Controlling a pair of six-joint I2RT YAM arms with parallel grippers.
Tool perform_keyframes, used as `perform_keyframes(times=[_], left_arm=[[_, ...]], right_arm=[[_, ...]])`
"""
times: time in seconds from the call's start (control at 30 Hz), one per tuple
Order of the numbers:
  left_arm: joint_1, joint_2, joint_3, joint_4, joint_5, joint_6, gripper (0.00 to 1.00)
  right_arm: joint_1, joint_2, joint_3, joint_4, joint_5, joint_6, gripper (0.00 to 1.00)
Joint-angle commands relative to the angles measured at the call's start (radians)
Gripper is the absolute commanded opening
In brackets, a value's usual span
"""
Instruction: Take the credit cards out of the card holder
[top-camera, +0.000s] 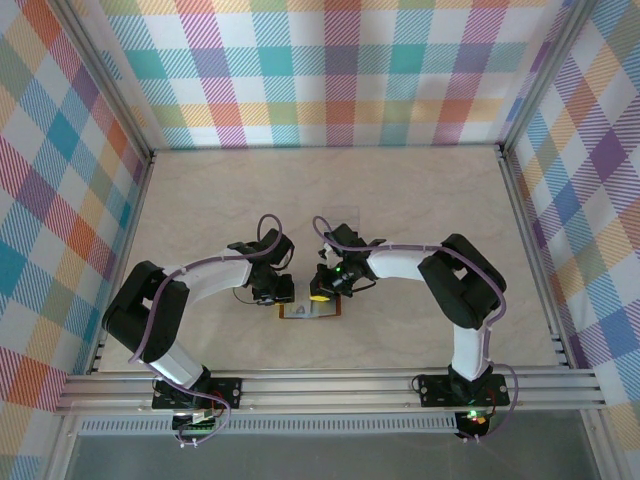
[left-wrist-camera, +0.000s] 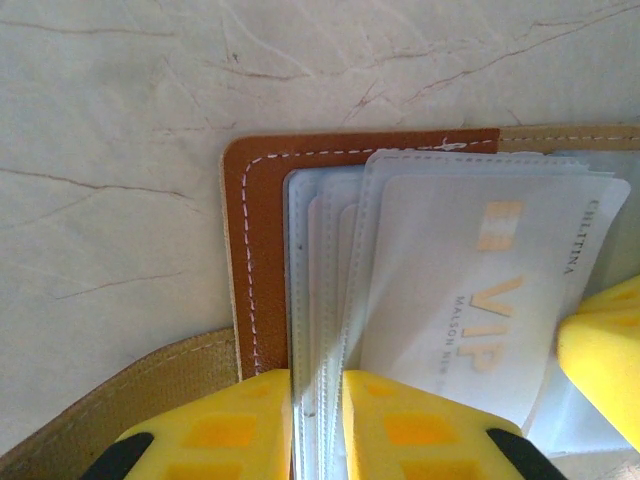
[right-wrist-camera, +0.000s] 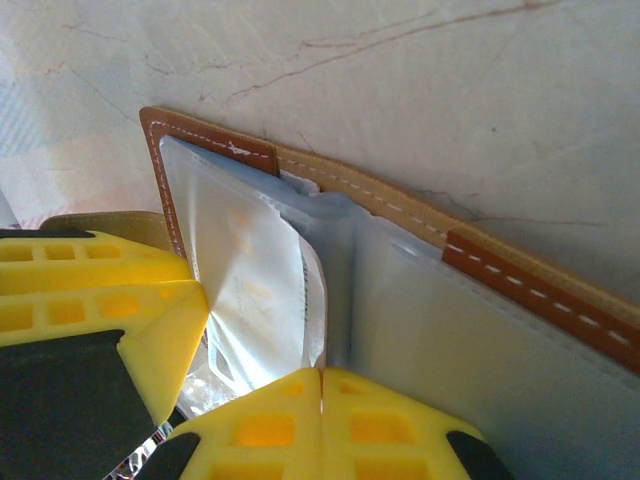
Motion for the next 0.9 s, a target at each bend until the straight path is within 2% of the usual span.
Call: perform_keyframes(times=[0.0,0.47,0.63,0.87], left_arm=[[-0.013,0.048,-0.025,-0.026,-0.031,0.006,0.20],[-0.013,0.045,-0.015,-0.033,-0.028,0.010,0.20],[-0.015,0.038,-0.012,-0.032,-0.021,0.011,0.20],[-0.019,0.050,-0.008,-0.024,-0.013,0.011,0.20]], right_arm=[[-0.011,-0.046,0.001,-0.090,0.054,-0.032,0.01],[-0.025,-0.095,0.084,-0.393,0.234,-0.175,0.00],[-0.026,-0.099,0.107,-0.428,0.226,-0.197,0.00],[-0.024,-0.078,0.047,-0.198,0.059,-0.082,0.23]])
